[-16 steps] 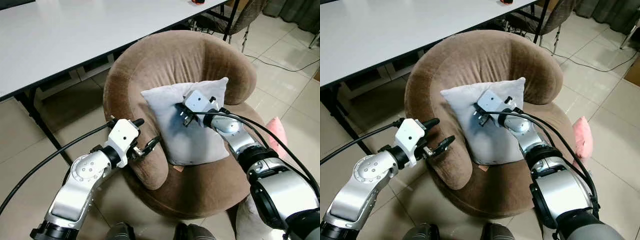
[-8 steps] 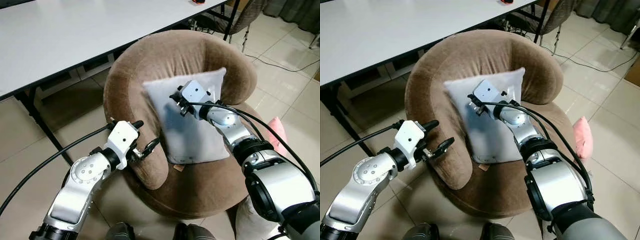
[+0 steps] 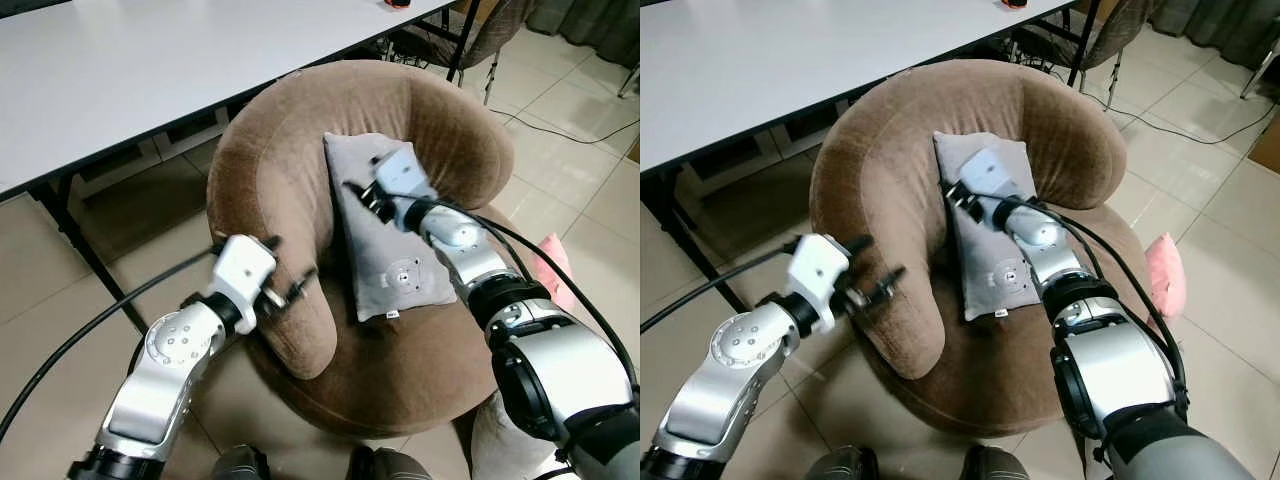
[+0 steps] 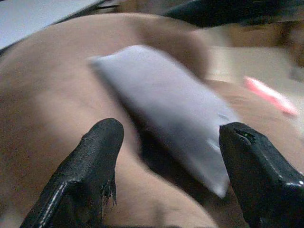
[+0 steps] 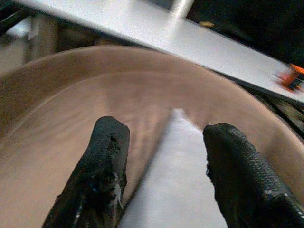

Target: Move the pillow to the sofa from floor

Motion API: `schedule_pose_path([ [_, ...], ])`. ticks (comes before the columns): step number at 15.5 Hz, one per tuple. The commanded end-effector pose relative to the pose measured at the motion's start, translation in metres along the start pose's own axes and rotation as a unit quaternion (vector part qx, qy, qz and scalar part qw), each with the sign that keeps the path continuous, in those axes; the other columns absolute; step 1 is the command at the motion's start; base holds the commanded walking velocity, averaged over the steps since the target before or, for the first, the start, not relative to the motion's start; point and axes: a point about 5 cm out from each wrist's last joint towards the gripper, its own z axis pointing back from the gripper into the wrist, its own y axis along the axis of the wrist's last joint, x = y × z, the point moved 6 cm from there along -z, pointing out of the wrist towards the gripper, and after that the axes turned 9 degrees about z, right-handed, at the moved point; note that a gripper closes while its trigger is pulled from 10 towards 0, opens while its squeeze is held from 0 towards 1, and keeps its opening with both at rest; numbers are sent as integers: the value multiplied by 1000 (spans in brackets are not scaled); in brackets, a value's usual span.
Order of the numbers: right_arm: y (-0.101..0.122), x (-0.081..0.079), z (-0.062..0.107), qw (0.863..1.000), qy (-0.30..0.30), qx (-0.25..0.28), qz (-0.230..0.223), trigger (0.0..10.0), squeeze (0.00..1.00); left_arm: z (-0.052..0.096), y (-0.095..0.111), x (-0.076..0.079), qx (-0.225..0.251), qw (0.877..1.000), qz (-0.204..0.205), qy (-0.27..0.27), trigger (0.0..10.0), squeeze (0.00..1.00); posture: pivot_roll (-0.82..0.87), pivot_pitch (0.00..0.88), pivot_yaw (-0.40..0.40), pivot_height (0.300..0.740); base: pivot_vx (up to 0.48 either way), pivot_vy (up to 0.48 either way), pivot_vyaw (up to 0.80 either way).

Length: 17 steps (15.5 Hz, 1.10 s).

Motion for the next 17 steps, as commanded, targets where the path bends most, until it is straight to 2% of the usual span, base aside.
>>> schedule_pose_path([
  [1, -13, 13, 9, 996, -67, -7, -65, 10000, 0, 7, -7, -27, -7, 997, 12, 77, 10000, 0, 17, 96, -41, 740, 0, 0, 0],
  [3, -32, 12, 21, 990, -102, -31, -94, 10000, 0, 13, -8, -37, -7, 994, 2, 108, 10000, 0, 21, 87, -42, 740, 0, 0, 0],
  [5, -53, 2, 50, 979, -133, -55, -144, 10000, 0, 17, -4, -44, -1, 992, -23, 127, 10000, 0, 19, 77, -38, 740, 0, 0, 0],
  [7, -67, 2, 76, 972, -172, -85, -138, 10000, 0, 17, -1, -47, 5, 990, -29, 141, 10000, 0, 9, 72, -26, 740, 0, 0, 0],
  [8, -76, -4, 96, 968, -182, -111, -135, 10000, 0, 18, 1, -49, 10, 988, -35, 152, 10000, 0, 3, 67, -21, 740, 0, 0, 0],
  [9, -76, -6, 105, 963, -193, -113, -148, 10000, 0, 19, 2, -51, 13, 986, -33, 161, 10000, 0, -3, 66, -15, 740, 0, 0, 0],
  [10, -68, -6, 123, 951, -228, -111, -177, 10000, 0, 21, 5, -52, 21, 985, -29, 170, 10000, 0, -14, 59, -2, 740, 0, -371, 0],
  [11, -66, -3, 130, 945, -248, -117, -176, 10000, 0, 22, 5, -52, 24, 985, -28, 171, 10000, 0, -16, 58, -1, 740, 0, -371, 0],
  [13, -60, -19, 142, 943, -238, -122, -197, 10000, 0, 21, 7, -48, 32, 985, -24, 165, 10000, 0, -27, 41, 10, 740, 0, -446, 0],
  [15, -55, -23, 144, 939, -242, -120, -212, 10000, 0, 17, 9, -47, 37, 985, -22, 166, 10000, 0, -29, 33, 11, 740, 0, -454, 0],
  [17, -50, -23, 143, 941, -243, -119, -204, 10000, 0, 13, 11, -46, 41, 986, -24, 162, 10000, 0, -29, 25, 9, 740, 0, -450, 0],
])
